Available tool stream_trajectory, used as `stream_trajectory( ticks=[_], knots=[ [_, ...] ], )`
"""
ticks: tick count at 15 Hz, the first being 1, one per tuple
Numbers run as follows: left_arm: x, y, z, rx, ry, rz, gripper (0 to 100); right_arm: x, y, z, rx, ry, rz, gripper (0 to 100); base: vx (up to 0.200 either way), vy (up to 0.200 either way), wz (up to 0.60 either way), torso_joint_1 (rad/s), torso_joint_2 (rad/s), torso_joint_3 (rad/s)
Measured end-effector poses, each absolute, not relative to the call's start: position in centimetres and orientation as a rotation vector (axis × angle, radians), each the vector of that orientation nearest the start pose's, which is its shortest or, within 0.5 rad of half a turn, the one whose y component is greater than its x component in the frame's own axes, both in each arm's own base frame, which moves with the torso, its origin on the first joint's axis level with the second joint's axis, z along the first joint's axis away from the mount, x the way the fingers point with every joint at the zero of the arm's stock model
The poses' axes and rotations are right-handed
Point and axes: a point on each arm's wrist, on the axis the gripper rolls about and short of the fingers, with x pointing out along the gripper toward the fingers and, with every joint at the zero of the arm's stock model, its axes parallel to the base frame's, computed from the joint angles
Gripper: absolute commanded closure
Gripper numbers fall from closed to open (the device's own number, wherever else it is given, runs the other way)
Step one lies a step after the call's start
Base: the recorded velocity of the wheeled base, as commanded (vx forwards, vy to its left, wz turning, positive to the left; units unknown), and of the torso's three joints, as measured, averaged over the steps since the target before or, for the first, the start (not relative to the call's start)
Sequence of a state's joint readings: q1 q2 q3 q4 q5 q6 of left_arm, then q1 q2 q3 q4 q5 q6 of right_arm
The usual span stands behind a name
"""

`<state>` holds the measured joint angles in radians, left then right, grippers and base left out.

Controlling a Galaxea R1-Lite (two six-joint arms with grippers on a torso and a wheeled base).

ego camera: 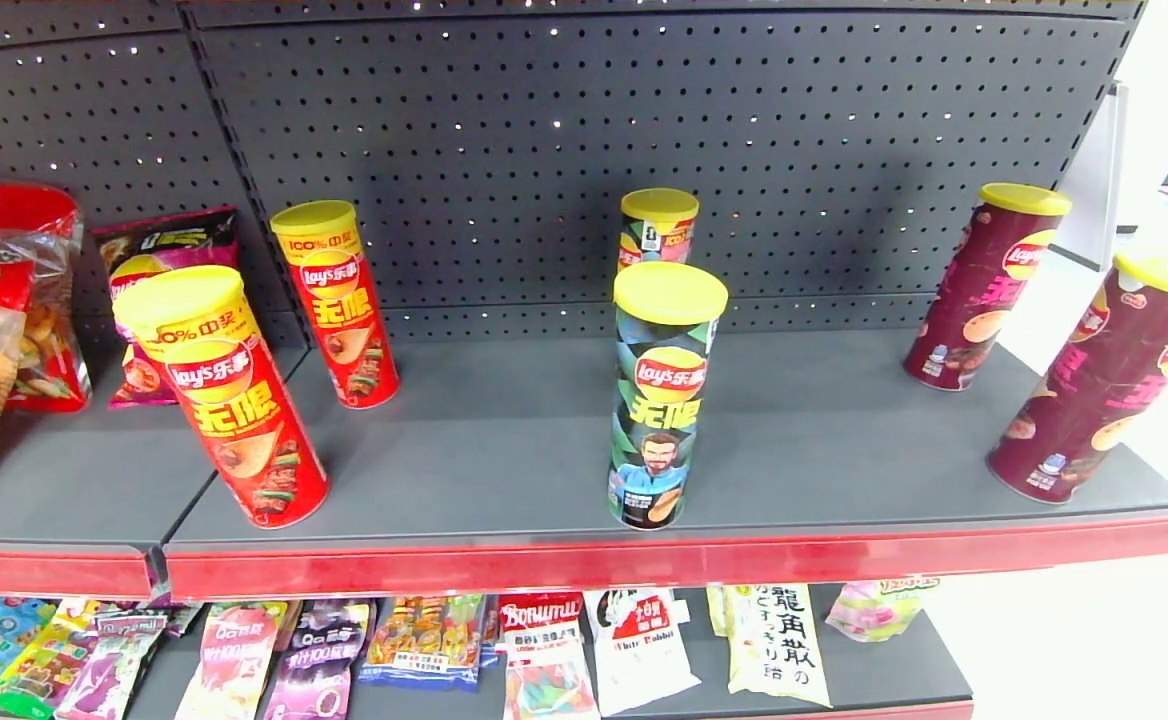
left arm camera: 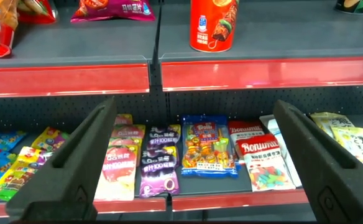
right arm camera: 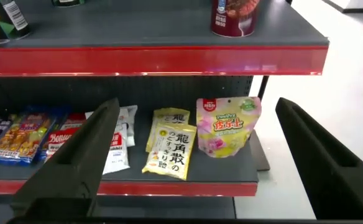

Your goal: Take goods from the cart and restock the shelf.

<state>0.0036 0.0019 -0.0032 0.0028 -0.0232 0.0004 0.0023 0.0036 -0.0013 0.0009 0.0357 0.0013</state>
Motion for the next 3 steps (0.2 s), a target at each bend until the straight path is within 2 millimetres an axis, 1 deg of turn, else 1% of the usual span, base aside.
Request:
stream_trajectory(
  ticks=[3],
  knots=[
    [-2.29,-0.06,7.61,0.000,0.002,-0.020,0,-2.28,0.02,7.55,0.002,0.001,0.012,0,0.000,0.000,0.00,0.000,0.00,0.000]
  ],
)
